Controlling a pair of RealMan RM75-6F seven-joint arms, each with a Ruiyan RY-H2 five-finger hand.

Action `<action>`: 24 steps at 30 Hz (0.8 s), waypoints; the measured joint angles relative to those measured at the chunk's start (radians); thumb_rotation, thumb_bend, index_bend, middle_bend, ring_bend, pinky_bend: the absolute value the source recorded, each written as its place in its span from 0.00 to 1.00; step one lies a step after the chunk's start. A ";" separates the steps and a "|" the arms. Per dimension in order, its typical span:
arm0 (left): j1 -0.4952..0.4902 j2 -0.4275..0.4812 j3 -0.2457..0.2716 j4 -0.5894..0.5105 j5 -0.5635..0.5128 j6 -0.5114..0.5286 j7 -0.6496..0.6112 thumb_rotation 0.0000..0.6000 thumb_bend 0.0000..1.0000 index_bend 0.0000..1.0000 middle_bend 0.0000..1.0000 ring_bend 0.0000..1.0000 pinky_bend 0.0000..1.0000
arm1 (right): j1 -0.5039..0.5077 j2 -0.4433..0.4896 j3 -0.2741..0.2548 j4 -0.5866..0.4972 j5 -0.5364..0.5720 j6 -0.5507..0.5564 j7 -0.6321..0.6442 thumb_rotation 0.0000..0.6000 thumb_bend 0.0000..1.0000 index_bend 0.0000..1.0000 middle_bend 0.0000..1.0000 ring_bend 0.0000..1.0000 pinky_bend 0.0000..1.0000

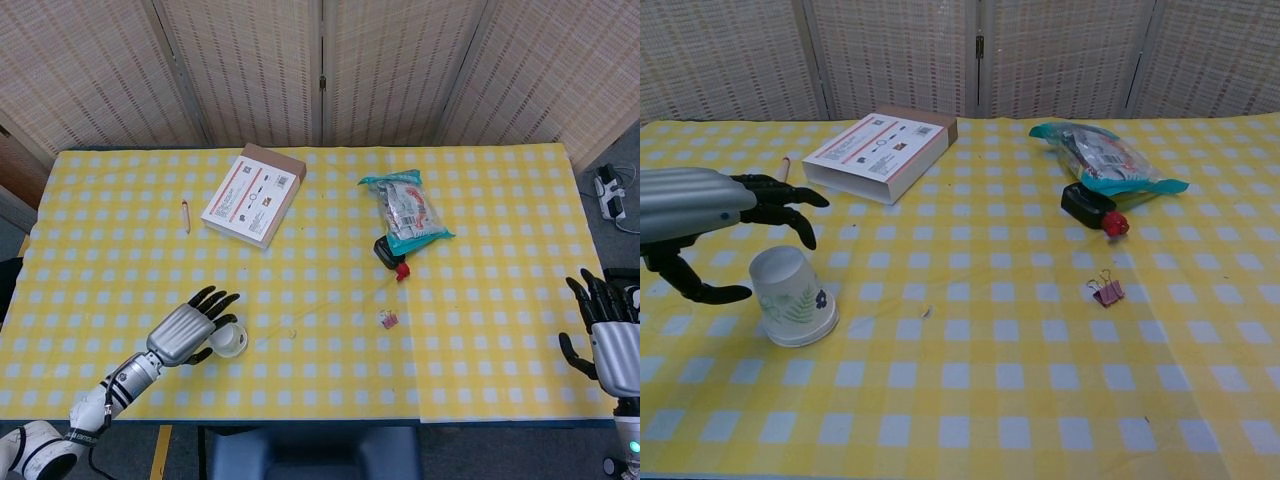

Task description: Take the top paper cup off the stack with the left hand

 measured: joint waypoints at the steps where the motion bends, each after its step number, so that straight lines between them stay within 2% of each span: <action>1: -0.001 -0.001 0.000 0.000 -0.002 0.001 0.002 1.00 0.40 0.30 0.06 0.05 0.00 | 0.000 0.000 0.000 0.001 0.002 -0.001 0.002 1.00 0.45 0.00 0.00 0.04 0.00; 24: -0.012 -0.015 0.015 0.005 -0.007 0.038 0.007 1.00 0.42 0.36 0.10 0.07 0.01 | 0.002 -0.003 0.003 0.015 0.008 -0.006 0.020 1.00 0.45 0.00 0.00 0.04 0.00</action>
